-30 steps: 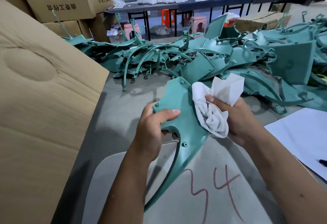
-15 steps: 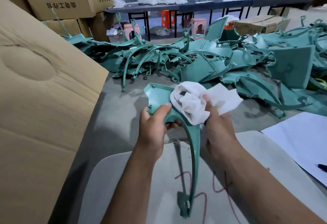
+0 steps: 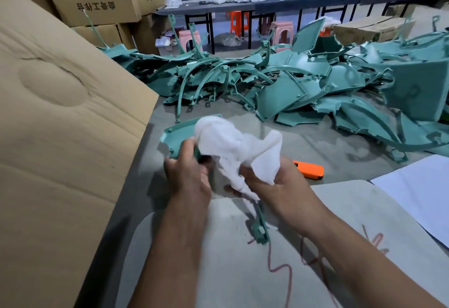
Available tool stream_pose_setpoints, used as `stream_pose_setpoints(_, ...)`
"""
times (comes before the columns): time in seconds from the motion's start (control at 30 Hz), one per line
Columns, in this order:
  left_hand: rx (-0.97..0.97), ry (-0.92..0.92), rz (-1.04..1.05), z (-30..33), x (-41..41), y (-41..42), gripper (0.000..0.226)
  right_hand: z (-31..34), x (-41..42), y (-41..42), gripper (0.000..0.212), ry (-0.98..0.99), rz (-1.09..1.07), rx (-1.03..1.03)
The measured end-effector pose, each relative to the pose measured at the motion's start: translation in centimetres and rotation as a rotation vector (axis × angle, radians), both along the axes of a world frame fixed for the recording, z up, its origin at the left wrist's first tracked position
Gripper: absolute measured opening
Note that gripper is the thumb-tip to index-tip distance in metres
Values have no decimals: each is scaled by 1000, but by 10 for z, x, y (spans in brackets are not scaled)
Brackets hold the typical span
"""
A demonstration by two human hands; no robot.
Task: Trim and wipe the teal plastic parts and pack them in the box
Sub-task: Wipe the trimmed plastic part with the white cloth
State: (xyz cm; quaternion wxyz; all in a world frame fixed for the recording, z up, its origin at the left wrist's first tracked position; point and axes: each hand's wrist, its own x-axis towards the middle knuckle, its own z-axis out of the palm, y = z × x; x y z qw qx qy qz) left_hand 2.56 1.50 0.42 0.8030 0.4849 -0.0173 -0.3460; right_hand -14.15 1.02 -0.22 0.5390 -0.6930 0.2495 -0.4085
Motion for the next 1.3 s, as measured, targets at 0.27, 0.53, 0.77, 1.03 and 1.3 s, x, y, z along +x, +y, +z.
stream_pose_setpoints(0.27,-144,72,-207,-5,10,23,38,7,-27,-14,23,-41,532,459)
stream_pose_setpoints(0.53,-416,362,-306,2,21,11,17,9,-42,-24,51,-89,110,656)
stream_pose_setpoints(0.77,-434,409,-386,1,6,9,18,15,-53,-26,50,-62,424,519)
stream_pose_setpoints(1.03,-478,539,-479,-1,-4,11,54,12,-52,-60,24,-467,-541,485)
stream_pose_setpoints(1.3,-196,443,-318,-4,-19,9,33,-4,-77,-83,97,705,-1095,-79)
